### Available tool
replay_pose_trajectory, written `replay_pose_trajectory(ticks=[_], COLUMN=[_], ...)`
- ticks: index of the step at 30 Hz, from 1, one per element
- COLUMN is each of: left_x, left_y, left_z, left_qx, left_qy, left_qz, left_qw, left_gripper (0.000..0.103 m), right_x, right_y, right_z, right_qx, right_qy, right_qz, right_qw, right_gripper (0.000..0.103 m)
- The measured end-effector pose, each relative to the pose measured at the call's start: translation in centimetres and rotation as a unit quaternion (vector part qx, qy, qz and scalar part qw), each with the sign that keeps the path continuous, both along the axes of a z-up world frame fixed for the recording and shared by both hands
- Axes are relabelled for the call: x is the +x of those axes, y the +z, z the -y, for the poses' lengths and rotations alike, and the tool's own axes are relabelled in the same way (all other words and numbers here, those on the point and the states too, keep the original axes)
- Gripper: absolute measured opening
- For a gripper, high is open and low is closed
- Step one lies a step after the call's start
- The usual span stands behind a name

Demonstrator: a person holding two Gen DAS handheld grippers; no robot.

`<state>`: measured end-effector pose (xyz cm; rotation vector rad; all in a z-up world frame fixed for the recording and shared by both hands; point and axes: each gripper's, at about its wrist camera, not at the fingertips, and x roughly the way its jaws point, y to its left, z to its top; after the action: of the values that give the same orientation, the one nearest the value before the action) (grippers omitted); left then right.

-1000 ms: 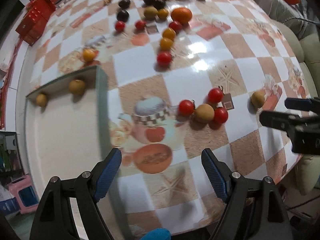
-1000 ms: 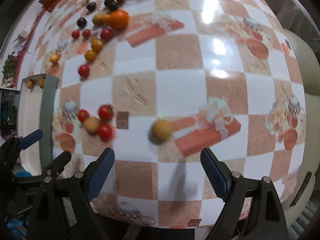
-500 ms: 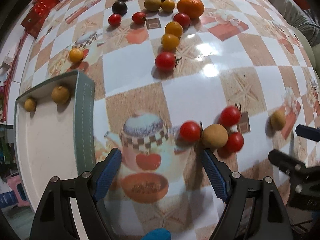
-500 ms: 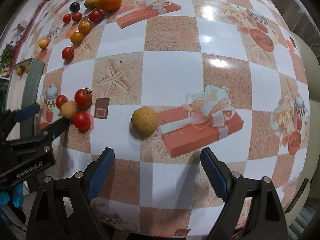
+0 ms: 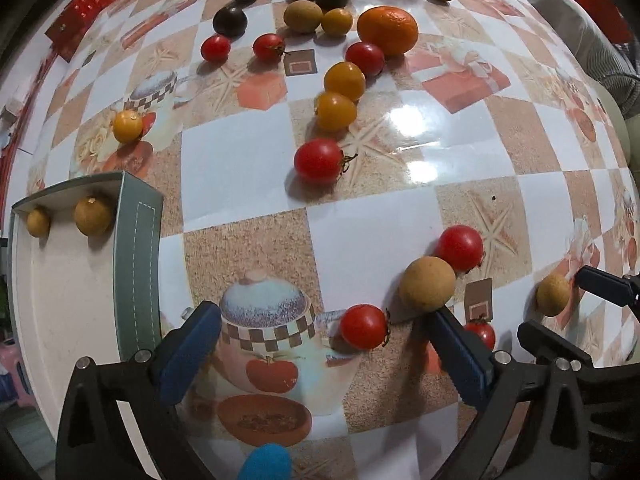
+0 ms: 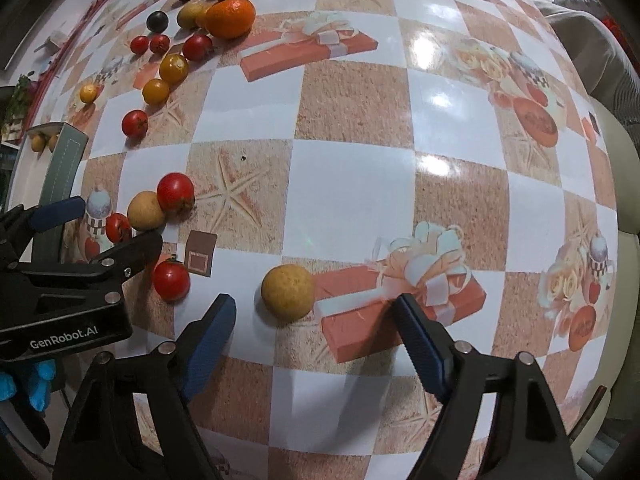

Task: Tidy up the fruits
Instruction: 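Grasp a brown fruit with the right gripper while the left grasps a red cherry tomato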

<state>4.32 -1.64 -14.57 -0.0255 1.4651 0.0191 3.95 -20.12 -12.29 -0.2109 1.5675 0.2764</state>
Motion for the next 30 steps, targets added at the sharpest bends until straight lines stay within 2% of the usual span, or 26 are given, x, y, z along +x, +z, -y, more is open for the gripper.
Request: replay_pose_trajectory(ticks=[4,5,7,8,9,11,13,14,15,16,23,30], left_x=[0.2,0.1,0.2,0.2,0.0,-0.1,-0.3,-0.4,-0.4,-0.4,-0.7,-1.4], left_y=[0.0,-0.1,-0.1,-0.1,0.0,0.4,0.9,1.1,1.2,1.3,2.6,4.5], left_z=[0.1,-0.1,0.2,0.3,0.7,2.4,3.6,3.9,4.1,4.3,3.7,2.4], left_qx=[0.002,0.002,0.005,0.005,0.002,0.001,0.0,0.0,-0.001,-0.001,-0.044,-0.057], left_qy=[0.006,0.005,-0.002,-0.005,-0.01,-0.022,-0.036,-0.039,-0.041,-0.041,-0.021,-0.019], left_qz=[-0.015,-0.023,-0.032,-0.03,-0.025,-0.014,-0.005,-0.003,-0.001,0.002,0.01,0.033], left_qw=[0.9999,0.9997,0.9995,0.9995,0.9997,0.9997,0.9993,0.9992,0.9991,0.9992,0.9987,0.9976], left_gripper=[0.103,0.103,0.103,0.102,0.095,0.08,0.053,0.046,0.031,0.022,0.022,0.022], right_x=[0.3,-0.1,-0.4,-0.5,-0.5,-0.6,-0.6,-0.5,-0.4,-0.4,0.0,0.1], right_y=[0.0,0.1,0.4,0.6,0.8,1.0,1.4,1.6,1.7,1.9,3.3,3.8], right_z=[-1.3,-1.5,-2.1,-2.3,-2.4,-2.3,-2.2,-1.9,-1.6,-1.4,-0.4,-0.2], right_qx=[-0.008,-0.011,-0.015,-0.015,-0.011,0.0,0.012,0.025,0.035,0.045,0.068,0.077], right_qy=[0.008,0.011,0.02,0.024,0.024,0.015,0.001,-0.009,-0.016,-0.025,-0.049,-0.054], right_qz=[0.007,0.01,0.015,0.017,0.016,0.011,0.006,0.002,-0.001,-0.004,-0.005,0.0], right_qw=[1.0,1.0,1.0,0.999,1.0,1.0,1.0,1.0,0.999,0.999,0.996,0.996], right_gripper=[0.074,0.068,0.055,0.042,0.028,0.026,0.026,0.026,0.026,0.026,0.026,0.026])
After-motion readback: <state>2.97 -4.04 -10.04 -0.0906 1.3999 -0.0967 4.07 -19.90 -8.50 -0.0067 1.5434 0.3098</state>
